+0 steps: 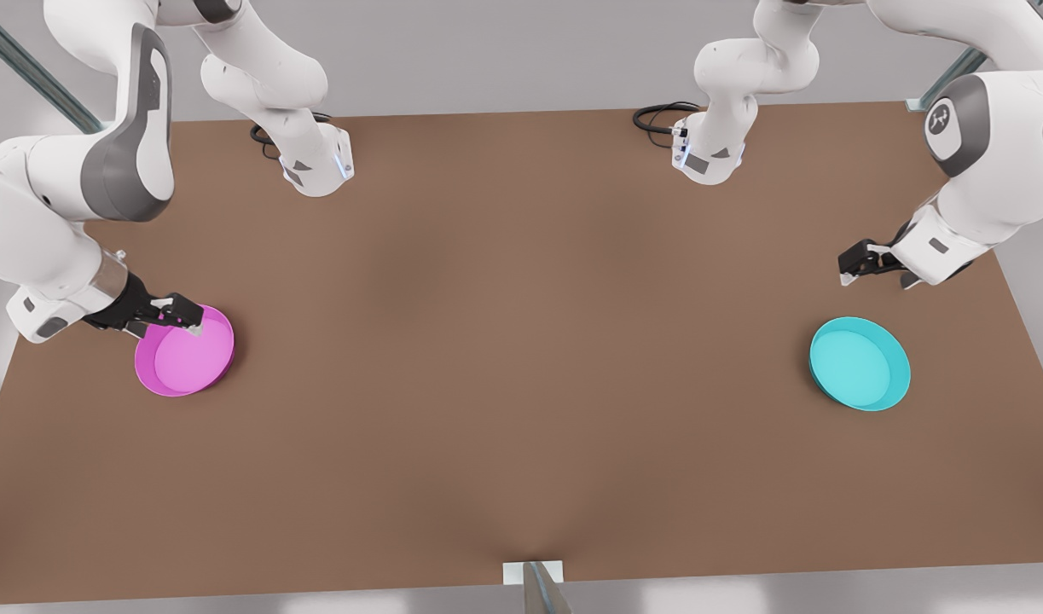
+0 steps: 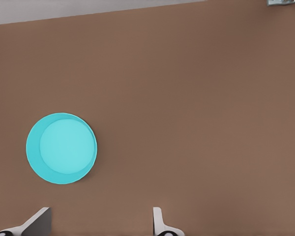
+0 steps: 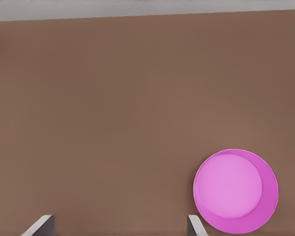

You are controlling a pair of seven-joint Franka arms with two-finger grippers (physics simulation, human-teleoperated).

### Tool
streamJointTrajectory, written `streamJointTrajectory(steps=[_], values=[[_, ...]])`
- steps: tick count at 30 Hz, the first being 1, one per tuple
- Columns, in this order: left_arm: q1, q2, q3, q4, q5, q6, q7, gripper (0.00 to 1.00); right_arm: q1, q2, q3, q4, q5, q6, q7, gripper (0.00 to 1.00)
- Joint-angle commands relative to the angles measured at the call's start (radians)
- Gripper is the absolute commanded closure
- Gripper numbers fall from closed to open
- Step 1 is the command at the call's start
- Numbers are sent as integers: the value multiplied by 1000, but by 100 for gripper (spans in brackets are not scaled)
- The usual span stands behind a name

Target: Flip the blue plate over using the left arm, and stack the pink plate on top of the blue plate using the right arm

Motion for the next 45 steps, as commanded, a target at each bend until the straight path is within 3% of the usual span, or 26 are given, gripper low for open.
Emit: streamJointTrajectory(steps=[1, 4, 10, 14, 18, 25, 33, 38, 45], values=[[1, 0, 0, 0, 0, 0, -1, 0, -1, 0, 0, -2, 0, 2, 0, 0], [1, 35, 2, 3, 0, -2, -3, 0, -1, 0, 0, -12, 0, 9, 0, 0], [39, 201, 239, -8, -228, 173, 205, 0, -1, 0, 0, -21, 0, 9, 0, 0], [174, 327, 241, -9, -330, 245, 384, 0, -1, 1, 1, -35, 0, 9, -2, 0], [228, 339, 241, -121, -428, 372, 509, 0, -1, 1, 0, -44, 2, 9, 0, 0], [355, 477, 241, -115, -547, 425, 730, 0, -1, 5, 1, -47, 2, 8, 0, 0], [369, 607, 305, -112, -670, 437, 589, 0, 3, -8, -17, -85, -3, 6, -2, 0], [389, 693, 357, -38, -666, 437, 563, 0, 27, -34, -17, -117, -127, -35, -2, 0], [403, 718, 356, -46, -696, 437, 565, 0, 19, -48, -17, -117, -132, -46, 0, 0]])
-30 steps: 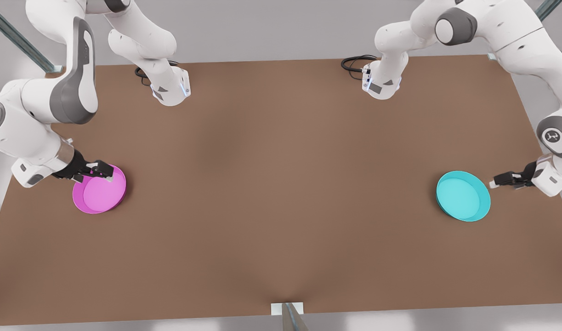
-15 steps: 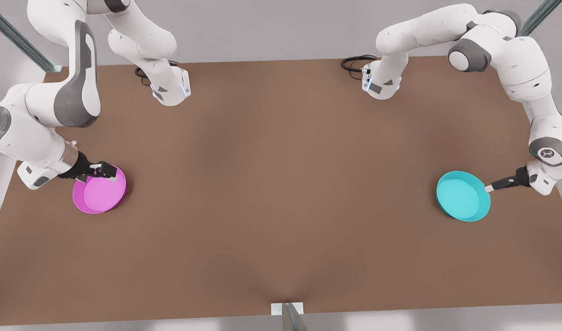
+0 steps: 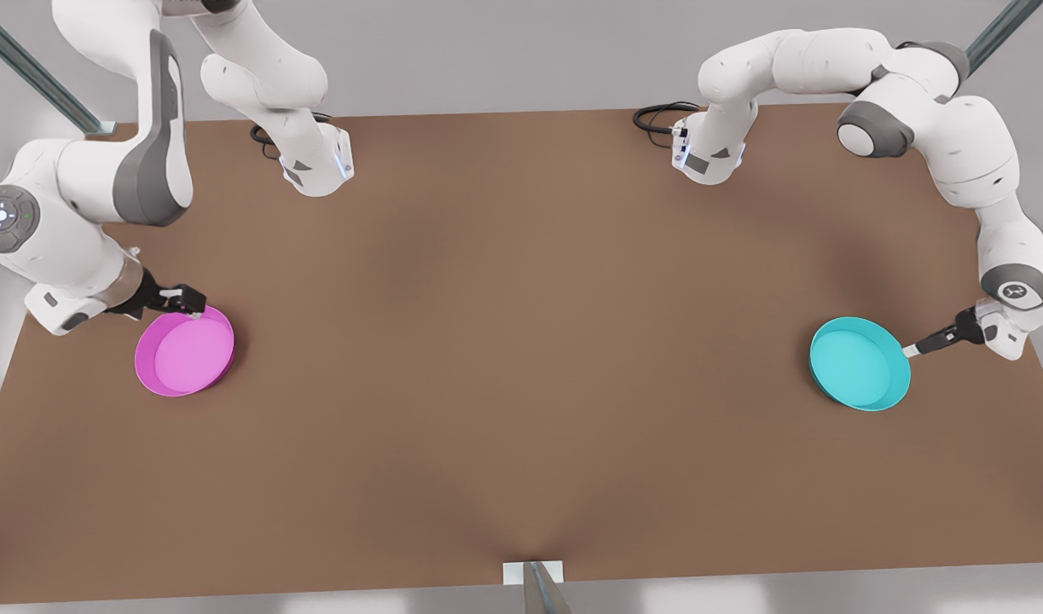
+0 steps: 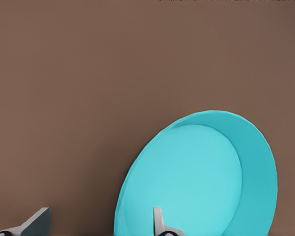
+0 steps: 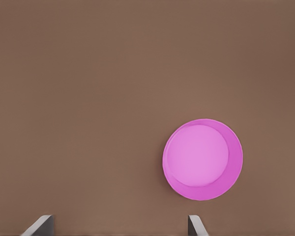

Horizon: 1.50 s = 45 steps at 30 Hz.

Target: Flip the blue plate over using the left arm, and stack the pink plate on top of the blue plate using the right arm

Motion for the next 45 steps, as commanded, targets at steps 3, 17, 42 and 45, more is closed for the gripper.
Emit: streamJointTrajectory(steps=[3, 17, 42, 45], values=[[0, 14, 0, 0, -45, 14, 3, 0, -8, 0, 1, 0, 0, 0, 0, 0], [-2, 15, -2, -24, -40, -25, -30, 2, -5, 18, 0, 4, 2, 0, 0, 0], [-2, 18, -18, -32, 12, 8, -15, 67, -6, 29, 0, 9, 2, 0, -5, 0], [-2, 17, -20, -30, -11, 11, -23, 71, -8, 34, 0, 11, 2, 0, -6, 0]])
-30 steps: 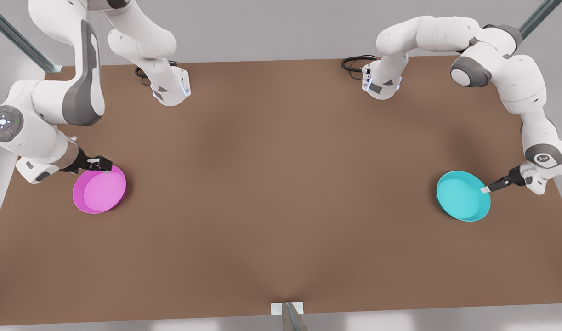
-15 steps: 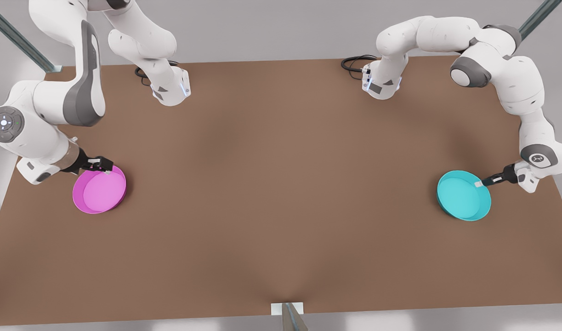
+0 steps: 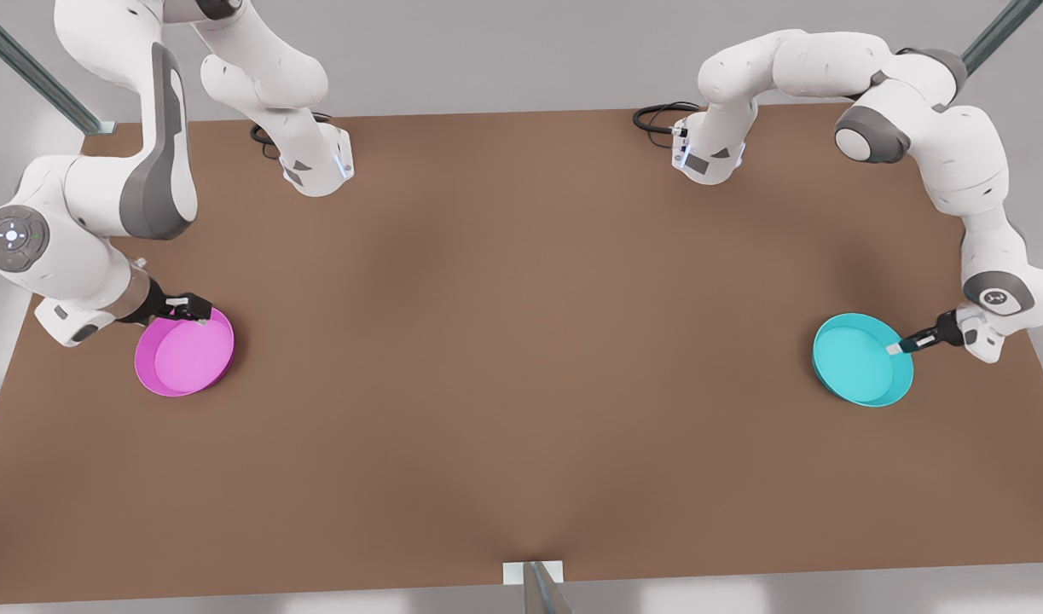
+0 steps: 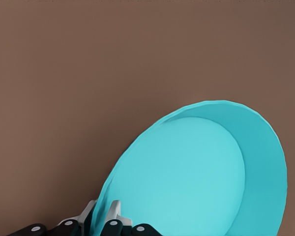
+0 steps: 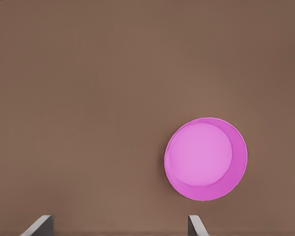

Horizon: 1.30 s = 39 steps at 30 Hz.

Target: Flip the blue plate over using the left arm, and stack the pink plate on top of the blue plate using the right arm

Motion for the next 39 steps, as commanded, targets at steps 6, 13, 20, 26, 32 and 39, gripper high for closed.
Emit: streamJointTrajectory(steps=[6, 13, 20, 26, 32, 39], values=[[0, -5, -1, 1, -15, 3, 0, 79, 0, 0, 0, 2, 0, 0, -2, 0], [-5, -65, -29, 8, -6, -18, -12, 79, 0, 6, 0, 3, 0, 0, 0, 0], [-161, -206, -38, 6, 110, -17, -210, 79, -1, 5, 0, 6, 3, 0, -5, 0], [-304, -326, -39, 9, 371, -18, -409, 79, -3, 6, -12, 8, 3, 2, -6, 0], [-482, -425, -39, 9, 684, -44, -690, 79, -7, 8, -20, 6, 3, 3, -8, 0], [-672, -424, -38, 67, 985, -146, -897, 79, -15, 6, -35, 5, 3, 3, -11, 0]])
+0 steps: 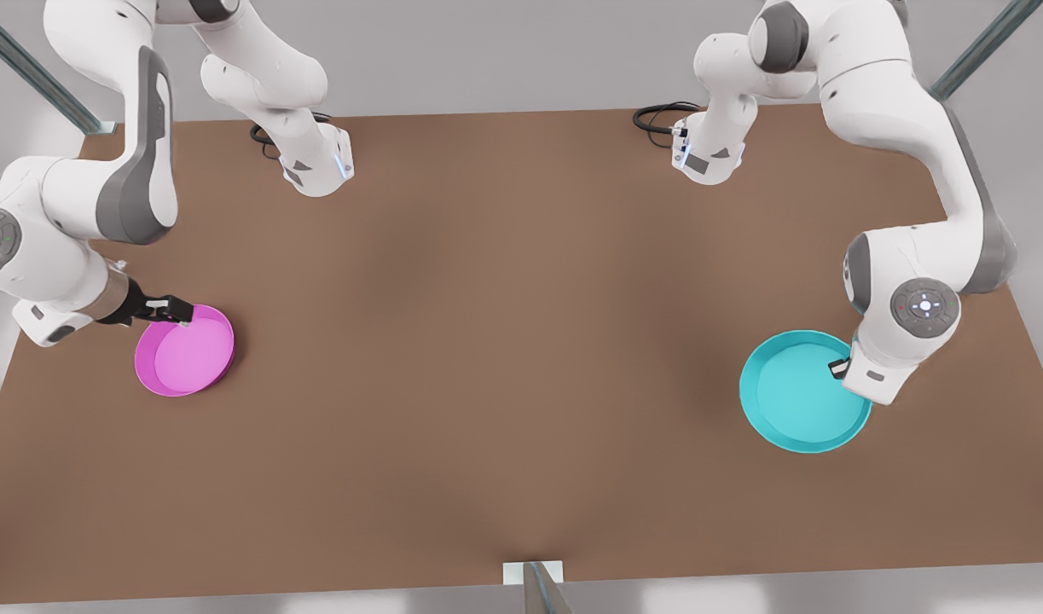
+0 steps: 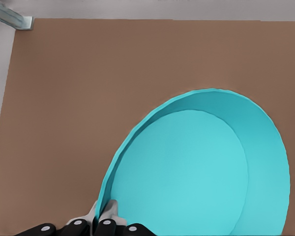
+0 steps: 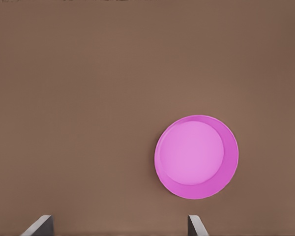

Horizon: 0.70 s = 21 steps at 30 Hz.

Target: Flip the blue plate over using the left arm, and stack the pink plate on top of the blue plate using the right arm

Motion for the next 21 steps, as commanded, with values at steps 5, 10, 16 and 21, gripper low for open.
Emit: streamJointTrajectory(steps=[5, 10, 16, 21], values=[[-170, 6, 0, 4, 349, -91, -174, 79, -5, 1, 0, -3, 0, -1, 0, 0], [-331, 97, 2, 122, 513, -299, -263, 79, -23, 3, 0, -6, 0, 0, 0, 0], [-483, 330, 5, 344, 680, -534, -334, 79, -88, 34, -5, -29, 26, -1, -37, 0], [-601, 447, 6, 370, 853, -651, -367, 79, -163, 244, -201, -32, 138, 285, -592, 0]])
